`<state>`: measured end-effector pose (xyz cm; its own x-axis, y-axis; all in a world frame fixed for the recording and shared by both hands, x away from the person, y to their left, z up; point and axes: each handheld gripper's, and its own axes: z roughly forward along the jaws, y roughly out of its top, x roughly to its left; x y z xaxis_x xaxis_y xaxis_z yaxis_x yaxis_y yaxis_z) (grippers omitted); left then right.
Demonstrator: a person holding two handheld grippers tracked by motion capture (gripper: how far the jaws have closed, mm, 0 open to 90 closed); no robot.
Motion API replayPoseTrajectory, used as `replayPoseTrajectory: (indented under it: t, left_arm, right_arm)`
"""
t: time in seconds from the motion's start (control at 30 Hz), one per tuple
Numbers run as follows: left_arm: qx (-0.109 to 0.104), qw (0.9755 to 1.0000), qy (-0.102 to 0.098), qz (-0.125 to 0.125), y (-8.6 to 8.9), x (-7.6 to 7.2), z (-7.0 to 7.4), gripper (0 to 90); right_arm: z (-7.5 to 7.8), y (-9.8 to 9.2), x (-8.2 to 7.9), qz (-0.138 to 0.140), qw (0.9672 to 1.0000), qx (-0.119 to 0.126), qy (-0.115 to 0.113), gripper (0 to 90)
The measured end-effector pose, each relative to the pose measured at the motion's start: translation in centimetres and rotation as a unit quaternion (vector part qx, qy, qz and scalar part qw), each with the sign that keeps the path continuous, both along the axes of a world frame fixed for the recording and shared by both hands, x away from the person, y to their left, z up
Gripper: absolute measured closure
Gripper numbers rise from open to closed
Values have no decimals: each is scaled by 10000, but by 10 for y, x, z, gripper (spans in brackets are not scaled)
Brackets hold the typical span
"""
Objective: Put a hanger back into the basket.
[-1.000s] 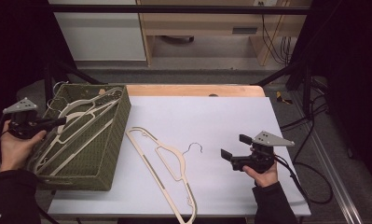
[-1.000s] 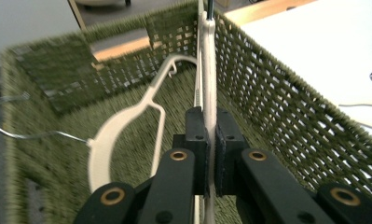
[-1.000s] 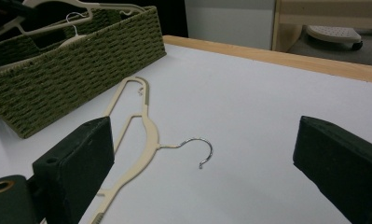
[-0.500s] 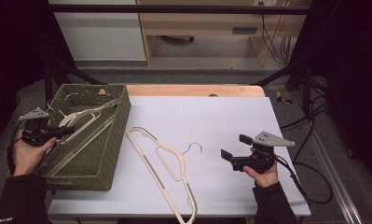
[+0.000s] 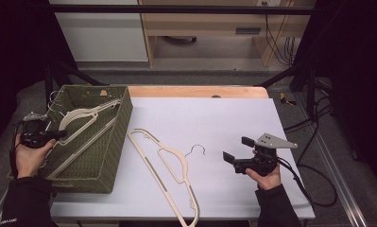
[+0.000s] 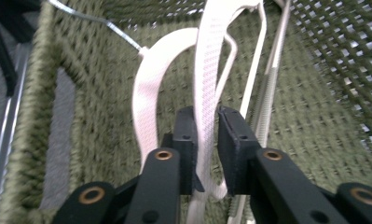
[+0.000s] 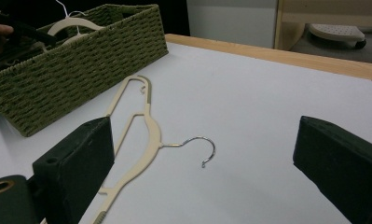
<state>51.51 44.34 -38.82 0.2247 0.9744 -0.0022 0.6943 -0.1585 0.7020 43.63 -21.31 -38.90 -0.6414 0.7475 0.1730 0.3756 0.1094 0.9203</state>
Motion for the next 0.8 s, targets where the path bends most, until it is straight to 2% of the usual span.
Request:
replayPoseTrajectory:
  t: [0.1,0.17,0.23,0.5,0.6,0.8]
  left_arm:
    - [15,9998,170,135,0,1,-2,688]
    - [70,9995,210,210,0,1,-3,660]
    - [-17,9994,234,256,1,1,-4,624]
    - [-51,9982,448,400,5,-2,-5,535]
    - [-60,9985,387,379,6,-5,-3,517]
    - [-176,9993,100,303,2,-15,7,501]
  right_arm:
    - [0,0,0,11,10000,8,4,58]
    - [0,0,0,19,10000,11,6,58]
    - [0,0,0,30,10000,8,6,58]
    - [-1,1,0,31,10000,-5,11,58]
    - [-1,1,0,60,10000,-25,14,58]
    - [0,1,-1,15,10000,37,-7,58]
